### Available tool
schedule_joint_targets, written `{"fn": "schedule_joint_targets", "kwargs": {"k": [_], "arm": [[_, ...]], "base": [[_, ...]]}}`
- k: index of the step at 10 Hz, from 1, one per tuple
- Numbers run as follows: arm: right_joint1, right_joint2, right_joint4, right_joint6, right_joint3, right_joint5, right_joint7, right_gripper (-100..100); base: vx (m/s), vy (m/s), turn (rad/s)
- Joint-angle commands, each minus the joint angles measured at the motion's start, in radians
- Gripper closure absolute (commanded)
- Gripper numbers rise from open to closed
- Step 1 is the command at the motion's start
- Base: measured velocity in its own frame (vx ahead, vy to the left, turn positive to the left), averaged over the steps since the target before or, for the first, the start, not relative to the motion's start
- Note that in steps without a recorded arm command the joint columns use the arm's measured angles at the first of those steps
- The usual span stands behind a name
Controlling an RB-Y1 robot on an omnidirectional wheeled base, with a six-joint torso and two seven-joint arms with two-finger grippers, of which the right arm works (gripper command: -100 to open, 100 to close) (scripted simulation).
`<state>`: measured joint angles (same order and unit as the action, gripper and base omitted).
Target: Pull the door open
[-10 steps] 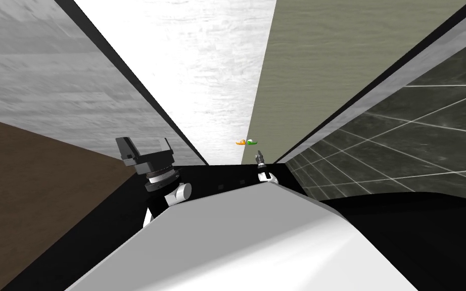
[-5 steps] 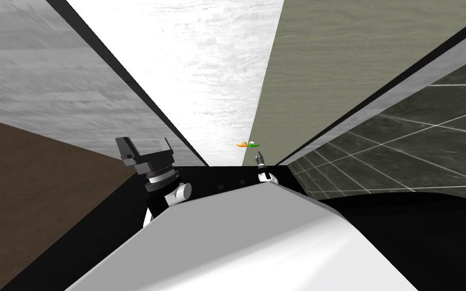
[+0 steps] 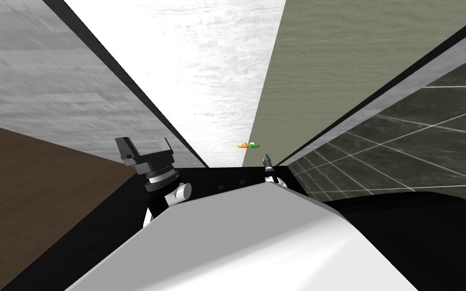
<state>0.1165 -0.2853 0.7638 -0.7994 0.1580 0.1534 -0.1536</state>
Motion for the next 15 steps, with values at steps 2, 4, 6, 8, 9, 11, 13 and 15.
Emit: {"fn": "schedule_joint_targets", "kwargs": {"k": [2,4,6,8,9,11,13,15], "arm": [[-0.005,-0.026,-0.046,-0.013,0.024,0.013,-0.008,-100],[-0.002,-0.034,-0.048,-0.017,0.031,0.017,-0.012,-100],[-0.010,-0.035,-0.060,-0.023,0.030,0.017,-0.018,-100],[-0.029,-0.021,-0.057,-0.028,0.014,0.011,-0.021,-100],[-0.041,-0.011,-0.052,-0.030,0.003,0.006,-0.022,-100],[-0.042,-0.004,-0.031,-0.021,-0.004,0.003,-0.021,-100],[-0.042,-0.004,-0.031,-0.021,-0.004,0.003,-0.021,100],[-0.042,-0.004,-0.031,-0.021,-0.004,0.003,-0.021,100]], "base": [[0.048,-0.008,0.015],[0.118,-0.046,0.029],[0.078,-0.043,0.045],[0.158,-0.110,0.117],[0.188,-0.077,0.135],[0.145,0.012,0.154],[-0.021,-0.005,-0.030],[-0.024,0.001,0.008]]}}
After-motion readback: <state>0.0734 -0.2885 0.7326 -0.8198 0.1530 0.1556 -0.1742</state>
